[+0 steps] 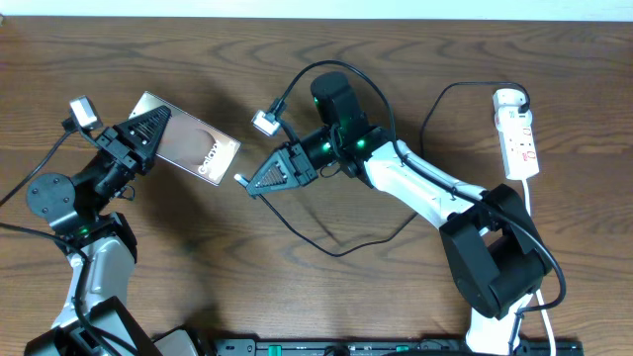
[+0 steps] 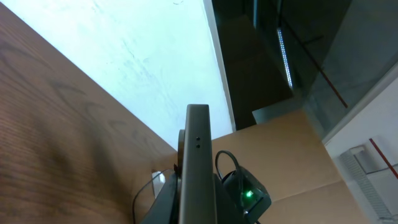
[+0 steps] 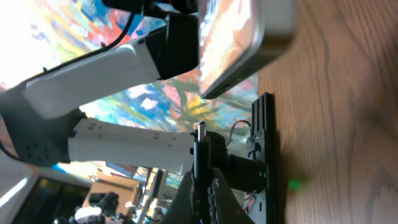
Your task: Plug charger to phone and switch on socket
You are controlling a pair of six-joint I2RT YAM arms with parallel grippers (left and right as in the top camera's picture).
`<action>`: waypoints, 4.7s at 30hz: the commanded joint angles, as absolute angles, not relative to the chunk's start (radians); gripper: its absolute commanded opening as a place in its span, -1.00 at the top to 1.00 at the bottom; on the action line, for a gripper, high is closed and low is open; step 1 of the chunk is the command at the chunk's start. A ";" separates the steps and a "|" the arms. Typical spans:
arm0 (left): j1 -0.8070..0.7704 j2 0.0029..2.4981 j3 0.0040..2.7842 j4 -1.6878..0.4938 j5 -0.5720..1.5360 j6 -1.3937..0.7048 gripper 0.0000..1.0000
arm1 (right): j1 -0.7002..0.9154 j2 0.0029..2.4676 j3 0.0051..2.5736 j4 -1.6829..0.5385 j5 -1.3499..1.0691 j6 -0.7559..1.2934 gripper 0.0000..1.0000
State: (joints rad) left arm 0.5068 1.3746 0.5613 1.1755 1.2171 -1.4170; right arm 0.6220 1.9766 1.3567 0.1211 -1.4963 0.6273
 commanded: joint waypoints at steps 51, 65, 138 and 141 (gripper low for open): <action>0.504 1.365 0.576 1.175 1.218 -1.514 0.86 | 0.629 1.977 1.364 0.291 -1.497 0.875 0.97; 0.504 1.365 0.576 1.176 1.229 -1.519 0.85 | 0.635 1.977 1.364 0.300 -1.491 0.875 0.98; 0.458 1.365 0.576 1.334 1.401 -1.544 0.86 | 0.613 1.977 1.364 0.300 -1.526 0.843 0.98; 0.458 1.365 0.576 1.334 1.415 -1.547 0.86 | 0.613 1.977 1.364 0.300 -1.526 0.840 0.98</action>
State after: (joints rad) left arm 0.4767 1.3746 0.5613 1.3178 1.2785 -1.5307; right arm 0.6224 1.9766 1.3518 0.2920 -1.5482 0.8604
